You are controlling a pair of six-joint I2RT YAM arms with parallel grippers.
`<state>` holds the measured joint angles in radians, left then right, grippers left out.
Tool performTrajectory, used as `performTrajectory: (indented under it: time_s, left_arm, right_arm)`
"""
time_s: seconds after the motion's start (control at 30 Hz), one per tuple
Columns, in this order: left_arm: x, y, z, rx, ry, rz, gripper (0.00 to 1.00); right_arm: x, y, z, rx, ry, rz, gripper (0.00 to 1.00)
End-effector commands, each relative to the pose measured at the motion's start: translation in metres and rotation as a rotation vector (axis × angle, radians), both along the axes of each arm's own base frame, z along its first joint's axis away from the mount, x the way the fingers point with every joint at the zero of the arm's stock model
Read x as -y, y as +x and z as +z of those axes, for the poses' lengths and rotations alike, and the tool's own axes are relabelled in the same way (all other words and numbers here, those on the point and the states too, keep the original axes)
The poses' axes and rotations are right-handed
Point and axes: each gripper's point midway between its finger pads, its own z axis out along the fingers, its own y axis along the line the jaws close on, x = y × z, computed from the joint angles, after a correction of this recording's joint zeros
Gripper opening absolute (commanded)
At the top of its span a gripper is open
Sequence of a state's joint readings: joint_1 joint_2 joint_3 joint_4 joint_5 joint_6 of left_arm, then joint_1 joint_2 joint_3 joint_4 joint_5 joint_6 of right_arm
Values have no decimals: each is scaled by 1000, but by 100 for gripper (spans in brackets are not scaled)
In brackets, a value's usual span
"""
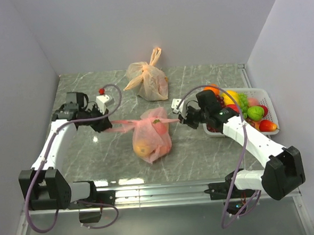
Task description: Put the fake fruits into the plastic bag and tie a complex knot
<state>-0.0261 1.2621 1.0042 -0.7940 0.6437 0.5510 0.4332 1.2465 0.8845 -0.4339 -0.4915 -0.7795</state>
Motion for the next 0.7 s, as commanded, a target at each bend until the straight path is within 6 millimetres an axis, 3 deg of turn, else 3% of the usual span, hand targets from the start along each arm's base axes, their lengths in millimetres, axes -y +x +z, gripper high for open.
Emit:
performTrajectory:
  time_s: [0.0, 0.13, 0.23, 0.27, 0.3, 0.33, 0.37, 0.43, 0.53, 0.57, 0.63, 0.67]
  left_arm:
    - [-74, 36, 39, 124, 188, 243, 0]
    - [-92, 46, 44, 135, 198, 273, 0]
    - [-94, 45, 28, 98, 195, 264, 0]
    - [-93, 45, 23, 89, 190, 262, 0]
    - [-88, 43, 4, 55, 160, 257, 0]
    - [-88, 43, 4, 54, 160, 257, 0]
    - [-86, 42, 0, 43, 152, 256, 0]
    - [-80, 41, -8, 19, 123, 241, 4]
    - [-69, 39, -5, 8, 76, 216, 14]
    - [-65, 40, 0, 18, 68, 207, 25]
    - [-58, 40, 10, 36, 30, 209, 38]
    - [-56, 41, 16, 55, 19, 211, 52]
  right_arm:
    - [78, 9, 3, -40, -228, -268, 0]
    - [77, 20, 13, 0, -225, -270, 0]
    - [73, 20, -1, -38, -221, -263, 0]
    - [72, 17, -13, -70, -230, -255, 0]
    - [64, 10, -33, -126, -235, -230, 0]
    - [63, 11, -33, -123, -233, -230, 0]
    - [61, 6, -46, -166, -247, -216, 0]
    - [52, -1, -56, -213, -244, -201, 0]
    - [41, -4, -53, -235, -214, -202, 1]
    - [36, -3, -47, -233, -197, -201, 14]
    - [32, -5, -37, -254, -168, -225, 28]
    - [27, 0, -26, -242, -144, -229, 48]
